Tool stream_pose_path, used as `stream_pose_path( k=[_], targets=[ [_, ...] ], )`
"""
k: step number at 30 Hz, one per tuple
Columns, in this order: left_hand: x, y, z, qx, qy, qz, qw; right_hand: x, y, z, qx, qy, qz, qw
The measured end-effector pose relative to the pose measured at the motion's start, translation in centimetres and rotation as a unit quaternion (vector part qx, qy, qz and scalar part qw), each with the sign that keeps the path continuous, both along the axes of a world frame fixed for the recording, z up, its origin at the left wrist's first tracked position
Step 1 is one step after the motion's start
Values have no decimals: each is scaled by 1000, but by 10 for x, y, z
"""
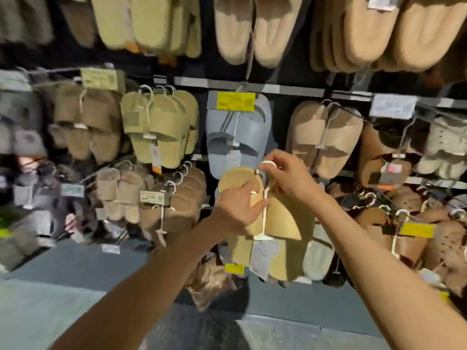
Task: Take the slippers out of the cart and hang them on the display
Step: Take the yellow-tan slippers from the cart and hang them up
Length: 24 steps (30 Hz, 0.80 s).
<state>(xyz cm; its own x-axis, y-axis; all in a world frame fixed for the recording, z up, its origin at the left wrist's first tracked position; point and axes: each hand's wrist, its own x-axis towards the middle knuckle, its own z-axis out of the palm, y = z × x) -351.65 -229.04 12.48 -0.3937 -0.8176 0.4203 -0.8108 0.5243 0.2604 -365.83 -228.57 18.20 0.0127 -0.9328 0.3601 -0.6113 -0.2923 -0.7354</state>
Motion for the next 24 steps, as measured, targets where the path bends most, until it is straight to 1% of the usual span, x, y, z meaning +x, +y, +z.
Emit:
stream_pose_path(
  k=[1,2,4,5,6,9,13,17,20,24],
  targets=[
    [11,3,-3,0,-1,3,1000,11,-5,-3,6,-7,13,1000],
    [22,4,-6,-20,5,16,1000,22,-10,-5,11,-17,23,1000],
    [45,1,-2,54,26,57,997,45,-19,-8,26,-49,46,997],
    [58,0,1,93,22,83,992,56,-24,-8,34,-69,64,995],
    [69,-4,2,95,16,105,990,67,-29,-7,37,-87,81,992],
    [102,-16,13,61,-28,141,988,101,-51,-3,17,-110,116,987],
    [152,-46,17,55,-30,168,984,155,-90,-1,20,-133,138,981],
    [205,-89,23,41,27,150,987,212,-131,9,-5,-141,125,982],
    [239,-130,39,82,11,173,982,244,-164,19,-16,-137,98,986],
    [266,-180,56,97,10,123,988,268,-197,28,-21,-155,40,987]
  ],
)
